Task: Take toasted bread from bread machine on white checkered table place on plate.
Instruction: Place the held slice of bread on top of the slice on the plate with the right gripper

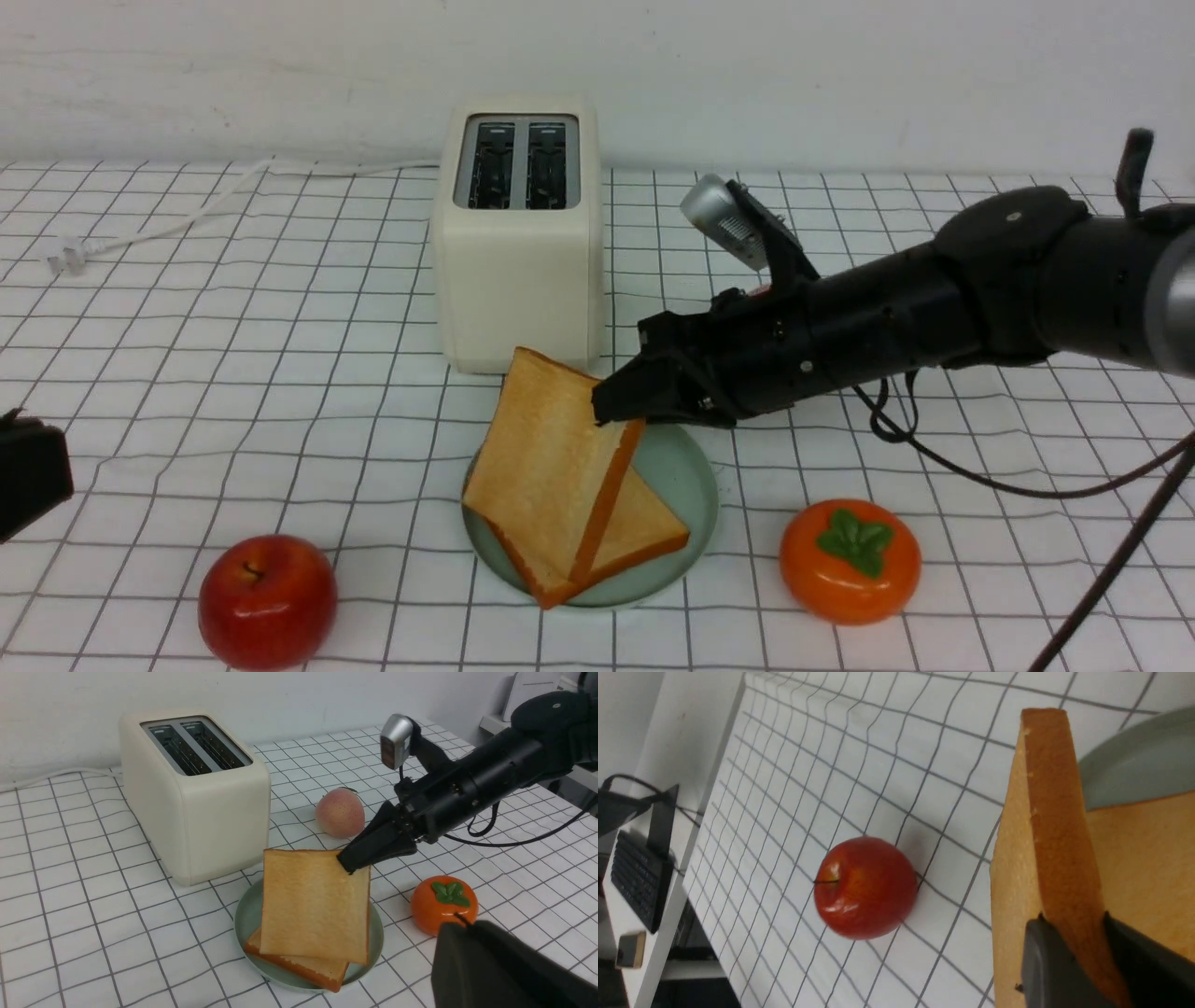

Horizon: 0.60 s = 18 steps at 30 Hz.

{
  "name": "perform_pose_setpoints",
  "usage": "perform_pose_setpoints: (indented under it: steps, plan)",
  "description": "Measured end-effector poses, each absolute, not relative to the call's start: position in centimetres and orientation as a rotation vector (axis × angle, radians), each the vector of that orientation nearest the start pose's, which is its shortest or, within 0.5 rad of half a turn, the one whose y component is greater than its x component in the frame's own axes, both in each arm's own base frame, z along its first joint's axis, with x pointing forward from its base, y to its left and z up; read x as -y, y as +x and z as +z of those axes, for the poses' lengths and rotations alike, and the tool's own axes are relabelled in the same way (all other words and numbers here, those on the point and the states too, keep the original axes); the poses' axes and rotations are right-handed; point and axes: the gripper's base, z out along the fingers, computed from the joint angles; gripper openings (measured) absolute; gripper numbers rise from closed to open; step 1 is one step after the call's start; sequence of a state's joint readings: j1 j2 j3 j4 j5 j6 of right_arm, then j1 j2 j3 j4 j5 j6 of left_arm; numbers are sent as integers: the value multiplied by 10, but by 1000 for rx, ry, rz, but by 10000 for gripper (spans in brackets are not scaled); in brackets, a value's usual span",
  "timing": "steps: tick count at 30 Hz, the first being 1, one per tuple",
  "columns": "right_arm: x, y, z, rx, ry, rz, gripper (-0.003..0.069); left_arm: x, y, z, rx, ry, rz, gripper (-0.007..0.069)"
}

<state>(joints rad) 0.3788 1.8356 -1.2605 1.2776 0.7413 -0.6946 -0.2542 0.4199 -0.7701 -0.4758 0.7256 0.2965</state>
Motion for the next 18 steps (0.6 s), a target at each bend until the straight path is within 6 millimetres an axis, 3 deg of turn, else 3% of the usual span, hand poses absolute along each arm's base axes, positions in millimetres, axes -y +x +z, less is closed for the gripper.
perform_pose_setpoints:
  steps: [5, 9, 10, 14, 18]
  plan:
    - [-197, 353, 235, -2395, -185, 1157, 171, 42, 51, 380, -1778, 387, -509, -13]
    - [-194, 356, 233, -2386, -181, 1083, 343, 42, 51, 380, -1778, 387, -509, -13]
    - [-194, 356, 233, -2387, -184, 1079, 352, 42, 51, 380, -1778, 387, -509, -13]
    - [-192, 355, 231, -2406, -255, 1016, 498, 42, 51, 379, -1784, 390, -510, -13]
    - [-188, 348, 236, -2448, -313, 956, 517, 42, 51, 379, -1784, 390, -510, -13]
